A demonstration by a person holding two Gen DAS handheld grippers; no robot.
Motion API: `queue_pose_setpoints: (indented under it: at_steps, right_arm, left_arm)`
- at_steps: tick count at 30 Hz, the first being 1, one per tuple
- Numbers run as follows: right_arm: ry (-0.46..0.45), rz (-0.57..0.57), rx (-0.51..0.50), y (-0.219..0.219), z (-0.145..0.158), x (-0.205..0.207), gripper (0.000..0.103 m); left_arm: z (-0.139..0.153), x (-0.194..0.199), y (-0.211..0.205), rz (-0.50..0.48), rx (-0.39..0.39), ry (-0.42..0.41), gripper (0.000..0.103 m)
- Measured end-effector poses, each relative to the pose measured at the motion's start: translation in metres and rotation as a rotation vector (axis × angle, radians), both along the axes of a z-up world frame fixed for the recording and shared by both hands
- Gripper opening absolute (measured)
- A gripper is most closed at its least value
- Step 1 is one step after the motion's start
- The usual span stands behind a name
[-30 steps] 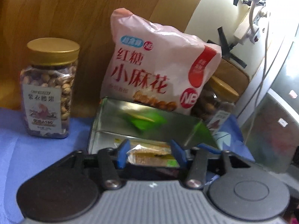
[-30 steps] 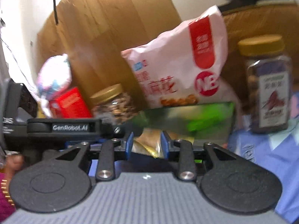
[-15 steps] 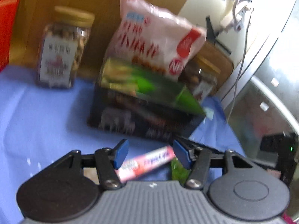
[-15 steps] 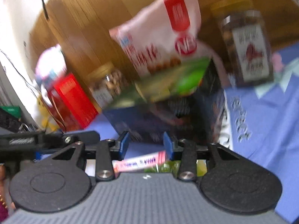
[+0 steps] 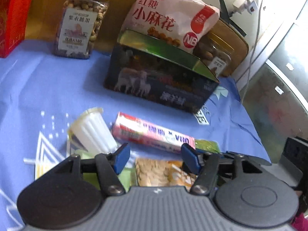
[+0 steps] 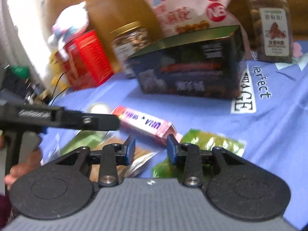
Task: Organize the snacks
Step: 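Grasp the pink-and-white UHA candy box with the left gripper, then carry the candy box into the black tin and open the left gripper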
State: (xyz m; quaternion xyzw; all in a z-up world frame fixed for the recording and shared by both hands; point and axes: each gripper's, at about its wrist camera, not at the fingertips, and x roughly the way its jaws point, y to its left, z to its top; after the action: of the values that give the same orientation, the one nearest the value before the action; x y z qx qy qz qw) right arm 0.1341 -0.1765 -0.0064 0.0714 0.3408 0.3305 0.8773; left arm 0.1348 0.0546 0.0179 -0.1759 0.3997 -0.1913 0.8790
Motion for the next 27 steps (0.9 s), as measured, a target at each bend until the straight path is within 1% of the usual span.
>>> queue_pose_setpoints:
  at_steps: [2, 4, 7, 9, 11, 12, 14, 15, 18, 19, 21, 24, 27]
  right_arm:
    - [-0.033, -0.006, -0.002, -0.003, 0.004, -0.011, 0.041]
    - [-0.048, -0.021, 0.002, -0.007, 0.005, -0.019, 0.04]
    - [-0.069, -0.033, -0.018, -0.007, 0.007, -0.02, 0.039]
    - [-0.073, -0.035, -0.028, -0.005, 0.008, -0.018, 0.04]
    - [-0.077, -0.04, -0.043, -0.002, 0.008, -0.016, 0.04]
    - [-0.079, -0.042, -0.049, 0.001, 0.008, -0.013, 0.04]
    - [-0.088, -0.037, -0.053, 0.0, 0.009, -0.014, 0.04]
    - [-0.091, -0.038, -0.061, 0.002, 0.009, -0.013, 0.04]
    - [-0.087, -0.041, -0.098, 0.005, 0.005, -0.007, 0.04]
    - [-0.086, -0.042, -0.1, 0.005, 0.004, -0.006, 0.04]
    - [-0.091, -0.035, -0.106, 0.006, 0.004, -0.003, 0.04]
    - [-0.098, -0.024, -0.126, 0.014, 0.002, 0.001, 0.04]
    - [-0.116, -0.024, -0.152, 0.019, 0.0, 0.004, 0.042]
  left_arm:
    - [0.001, -0.005, 0.0, -0.002, -0.009, -0.008, 0.06]
    - [0.007, -0.006, 0.004, 0.01, -0.022, -0.023, 0.063]
    - [0.019, -0.001, 0.01, 0.052, -0.008, -0.069, 0.067]
    - [0.025, 0.008, 0.01, 0.054, 0.008, -0.085, 0.069]
    - [0.026, 0.02, 0.006, 0.046, 0.051, -0.079, 0.07]
    - [0.023, 0.027, 0.004, 0.044, 0.069, -0.064, 0.07]
    - [0.015, 0.035, 0.003, 0.036, 0.087, -0.036, 0.07]
    - [0.015, 0.034, 0.003, 0.033, 0.105, -0.055, 0.07]
    - [0.014, 0.031, 0.001, 0.032, 0.165, -0.071, 0.07]
    - [0.013, 0.03, 0.002, 0.028, 0.17, -0.075, 0.07]
    - [0.014, 0.03, 0.004, 0.018, 0.157, -0.066, 0.07]
    - [0.012, 0.035, -0.004, -0.032, 0.147, -0.041, 0.071]
    - [0.009, 0.035, -0.023, -0.066, 0.255, -0.061, 0.076]
